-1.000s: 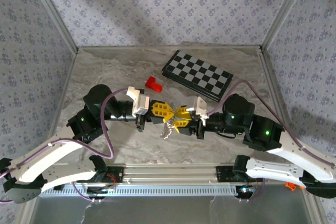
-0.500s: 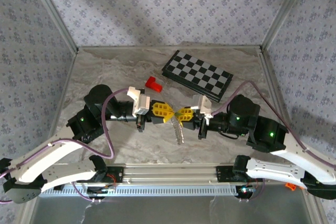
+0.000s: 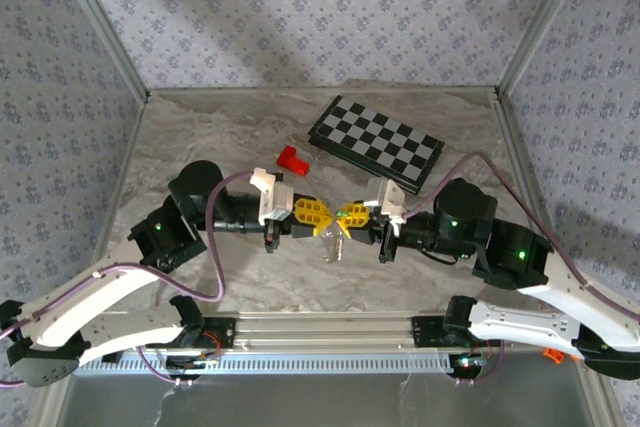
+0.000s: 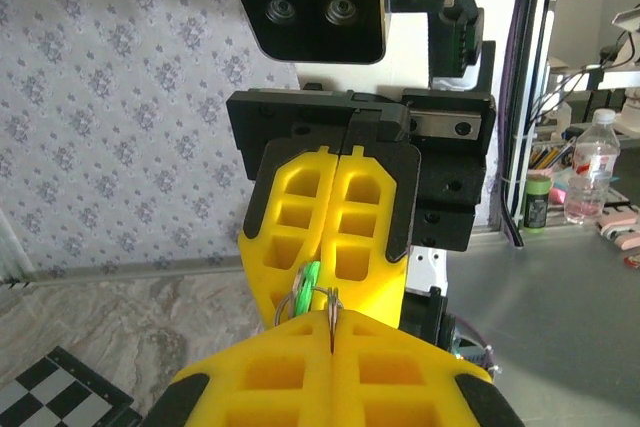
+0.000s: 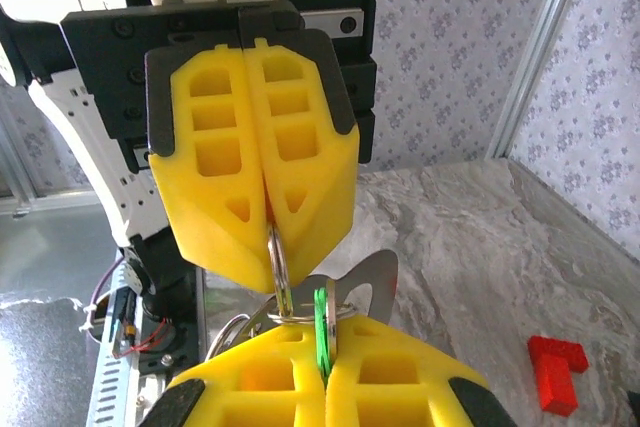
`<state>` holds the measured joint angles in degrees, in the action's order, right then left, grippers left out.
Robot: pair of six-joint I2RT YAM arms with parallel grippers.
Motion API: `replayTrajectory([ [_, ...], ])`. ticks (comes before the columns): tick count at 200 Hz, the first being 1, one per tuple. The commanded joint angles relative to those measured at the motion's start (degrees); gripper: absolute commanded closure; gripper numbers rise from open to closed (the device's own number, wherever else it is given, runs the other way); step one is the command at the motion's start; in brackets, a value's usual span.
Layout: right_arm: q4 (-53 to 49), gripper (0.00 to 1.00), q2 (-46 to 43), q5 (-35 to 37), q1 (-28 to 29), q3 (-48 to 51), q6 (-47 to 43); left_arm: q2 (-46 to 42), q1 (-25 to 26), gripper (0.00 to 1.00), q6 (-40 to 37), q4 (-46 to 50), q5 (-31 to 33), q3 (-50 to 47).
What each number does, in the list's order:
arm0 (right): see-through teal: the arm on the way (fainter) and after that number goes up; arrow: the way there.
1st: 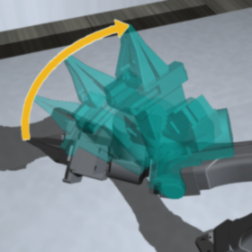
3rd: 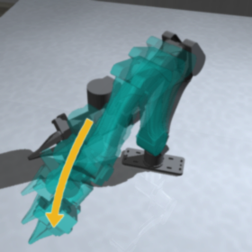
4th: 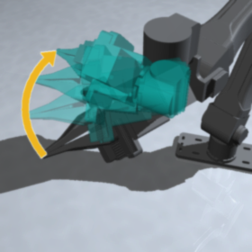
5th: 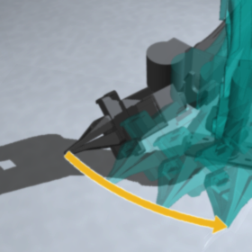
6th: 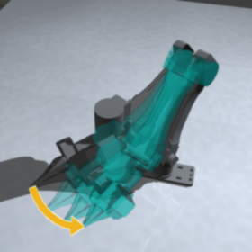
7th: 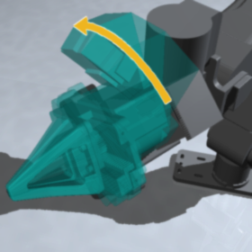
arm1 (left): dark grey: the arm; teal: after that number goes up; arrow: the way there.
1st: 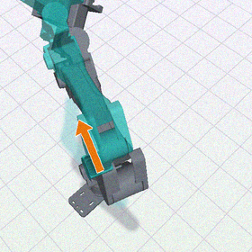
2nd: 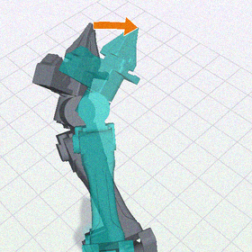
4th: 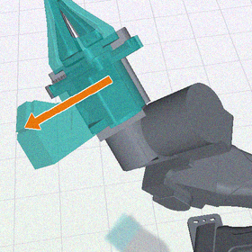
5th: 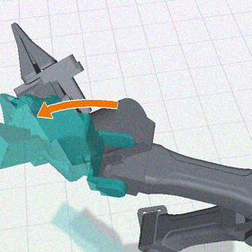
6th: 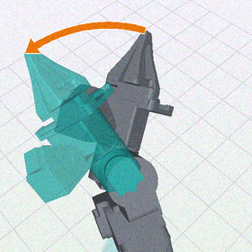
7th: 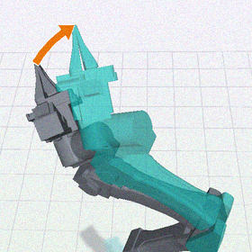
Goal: Put the keys on the keyring
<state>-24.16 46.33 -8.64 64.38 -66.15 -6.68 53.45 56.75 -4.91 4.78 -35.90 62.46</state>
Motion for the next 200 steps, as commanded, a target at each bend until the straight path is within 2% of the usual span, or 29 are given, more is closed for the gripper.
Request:
replayTrajectory([
  [1,-0.49,0.99,-0.18,1.11,-0.16,-3.48,-1.04,0.60,0.38,1.00,-1.76,1.41,1.14,2.14],
  [35,-3.94,0.99,1.02,4.10,-0.14,-5.63,-1.99,1.23,0.37,1.00,-2.21,2.78,1.41,2.06],
  [200,-9.98,0.97,3.66,8.47,0.46,-10.65,-6.68,1.77,0.36,1.00,-4.56,8.38,3.80,1.45],
])
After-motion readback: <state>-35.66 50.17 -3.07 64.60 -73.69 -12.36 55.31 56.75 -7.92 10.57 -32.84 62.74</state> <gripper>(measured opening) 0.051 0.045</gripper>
